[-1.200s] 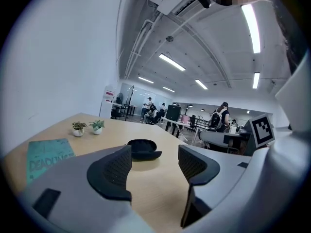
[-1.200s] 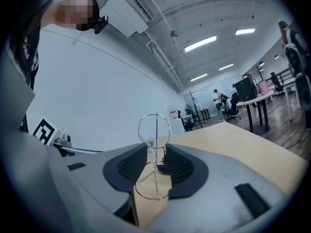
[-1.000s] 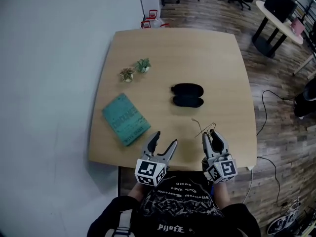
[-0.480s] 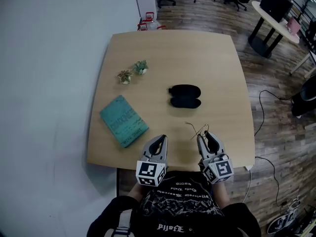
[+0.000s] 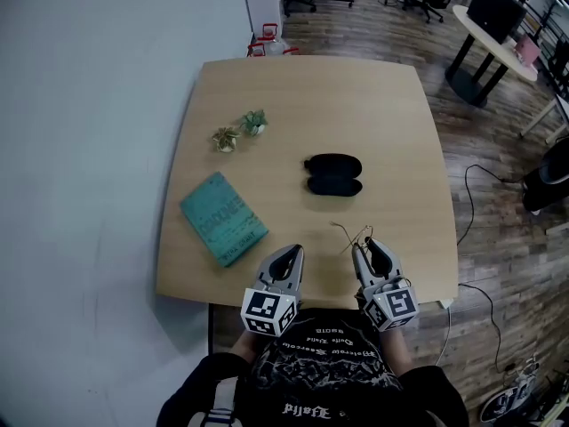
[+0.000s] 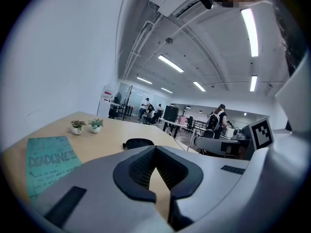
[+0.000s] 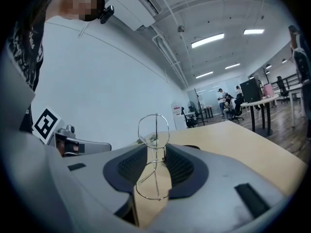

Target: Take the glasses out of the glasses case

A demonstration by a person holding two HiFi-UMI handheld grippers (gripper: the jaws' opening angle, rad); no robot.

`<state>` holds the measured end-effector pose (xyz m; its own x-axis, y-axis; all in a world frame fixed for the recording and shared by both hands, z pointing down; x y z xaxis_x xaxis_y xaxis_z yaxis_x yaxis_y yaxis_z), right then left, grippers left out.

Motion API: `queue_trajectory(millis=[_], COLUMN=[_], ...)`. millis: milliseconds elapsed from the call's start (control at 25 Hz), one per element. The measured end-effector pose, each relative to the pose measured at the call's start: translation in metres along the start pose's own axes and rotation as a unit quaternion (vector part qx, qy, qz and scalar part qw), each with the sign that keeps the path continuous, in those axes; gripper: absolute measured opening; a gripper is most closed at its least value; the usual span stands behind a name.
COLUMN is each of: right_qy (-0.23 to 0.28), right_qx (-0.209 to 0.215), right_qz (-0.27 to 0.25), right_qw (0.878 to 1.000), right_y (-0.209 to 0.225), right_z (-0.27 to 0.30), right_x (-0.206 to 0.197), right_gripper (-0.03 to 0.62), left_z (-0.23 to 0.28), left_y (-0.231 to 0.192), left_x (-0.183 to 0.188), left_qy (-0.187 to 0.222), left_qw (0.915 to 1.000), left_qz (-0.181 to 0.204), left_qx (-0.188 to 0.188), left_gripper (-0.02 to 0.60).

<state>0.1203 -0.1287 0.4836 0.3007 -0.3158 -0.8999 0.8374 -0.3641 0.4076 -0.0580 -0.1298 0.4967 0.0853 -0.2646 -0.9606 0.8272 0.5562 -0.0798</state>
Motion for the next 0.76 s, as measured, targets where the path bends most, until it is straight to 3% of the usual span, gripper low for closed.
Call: queue_trajectory(millis=[760], right_qy=[-0.015], right_qx=[-0.007], right_qz=[-0.021], right_qw=[1.0], right_y=[-0.005], right_z=[0.009], right_x=[-0.006], right_gripper=[0.123], left_z=[0.001], left_y=[-0.009], left_x=[-0.005], left_qy=[-0.006], left_qw=[0.9999], left_qz=[0.011], left_qx=[0.002], left_gripper=[0.005])
Point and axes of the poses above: the fingertips, and each gripper's own axes: z forward along the fingers, y to its right, x out of its top, the point moved 4 cm from there along -z, backward along the fingers, and after that the axes turned 11 degrees about z, right-handed, at the moved point
